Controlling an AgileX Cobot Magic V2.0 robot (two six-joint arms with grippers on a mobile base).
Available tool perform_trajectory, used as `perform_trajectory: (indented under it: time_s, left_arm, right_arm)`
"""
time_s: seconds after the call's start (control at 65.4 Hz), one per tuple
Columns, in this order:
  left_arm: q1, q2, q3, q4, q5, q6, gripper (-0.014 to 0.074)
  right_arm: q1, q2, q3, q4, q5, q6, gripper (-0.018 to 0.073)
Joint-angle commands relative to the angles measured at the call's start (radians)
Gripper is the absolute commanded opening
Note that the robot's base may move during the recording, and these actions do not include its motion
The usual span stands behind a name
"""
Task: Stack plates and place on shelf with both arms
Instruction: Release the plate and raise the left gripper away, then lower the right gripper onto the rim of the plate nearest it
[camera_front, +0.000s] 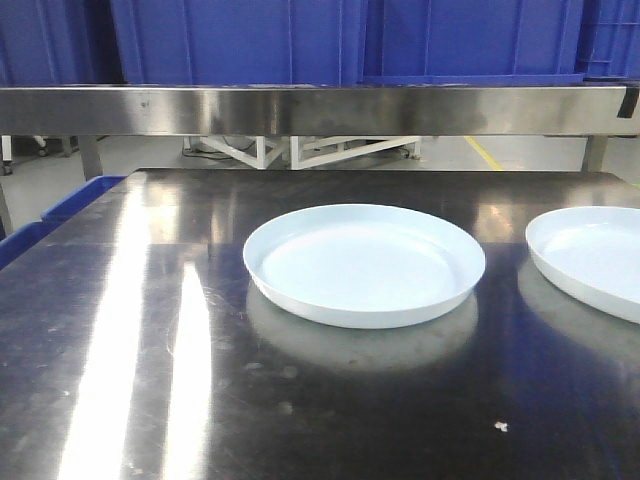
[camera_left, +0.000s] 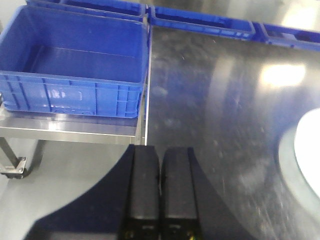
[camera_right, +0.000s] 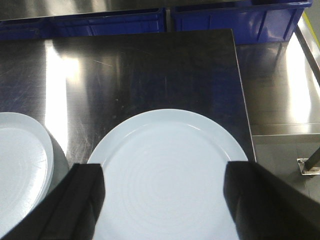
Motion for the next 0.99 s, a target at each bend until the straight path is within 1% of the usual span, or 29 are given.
perform_trajectory:
  time_s: [0.0,0.138,0.26,0.382,0.597,0.642,0.704,0.841,0.857,0.887,0.933,0.979]
  left_arm:
    - [-0.021,-0.055,0.017,0.011,-0.106,0.004,0.0087]
    - [-0.03,-0.131,0.089,0.04,-0.128,0.004,0.0087]
    - [-0.03,-0.192,0.134,0.037,-0.143,0.004,0.0087]
    - [-0.03,-0.231,0.138,0.051,-0.144,0.004,0.0088]
    - [-0.03,-0.232,0.141,0.052,-0.142,0.004,0.0087]
    - [-0.03,-0.232,0.141,0.052,-0.144,0.004,0.0088]
    - [-0.03,-0.232,0.141,0.052,-0.144,0.004,0.0087]
    - [-0.03,-0.232,0.141,0.052,-0.144,0.004,0.0087]
    - [-0.03,-0.232,0.141,0.052,-0.144,0.004,0.0088]
    - [-0.03,-0.232,0.141,0.052,-0.144,0.004,0.0087]
    - [-0.03,-0.232,0.141,0.052,-0.144,0.004,0.0087]
    - [-0.03,-0.232,0.141,0.052,-0.144,0.004,0.0087]
  right_arm:
    - [-0.003,-0.006,-0.039,-0.008,-0.077,-0.006,0.0589]
    - [-0.003,-0.006,-0.039,-0.008,-0.077,-0.006,0.0589]
    - [-0.003,-0.006,-0.039,-0.008,-0.077,-0.006,0.0589]
    - [-0.003,-0.006,-0.039,-0.008,-0.077,-0.006,0.0589]
    - [-0.003,-0.006,-0.036,-0.008,-0.07,-0.006,0.058]
    - [-0.003,-0.006,-0.036,-0.008,-0.067,-0.006,0.0547]
    - [-0.003,-0.006,-0.036,-0.008,-0.062,-0.006,0.0467]
    - [-0.003,-0.006,-0.036,-0.008,-0.038,-0.006,0.0144]
    - [-0.003,-0.006,-0.036,-0.008,-0.033,-0.006,0.0085]
    - [-0.003,-0.006,-0.036,-0.008,-0.021,-0.006,-0.0004]
    - [-0.003,-0.006,-0.036,-0.008,-0.014,-0.006,0.0036]
    - [-0.003,-0.006,-0.036,-0.008,-0.013,-0.006,0.0046]
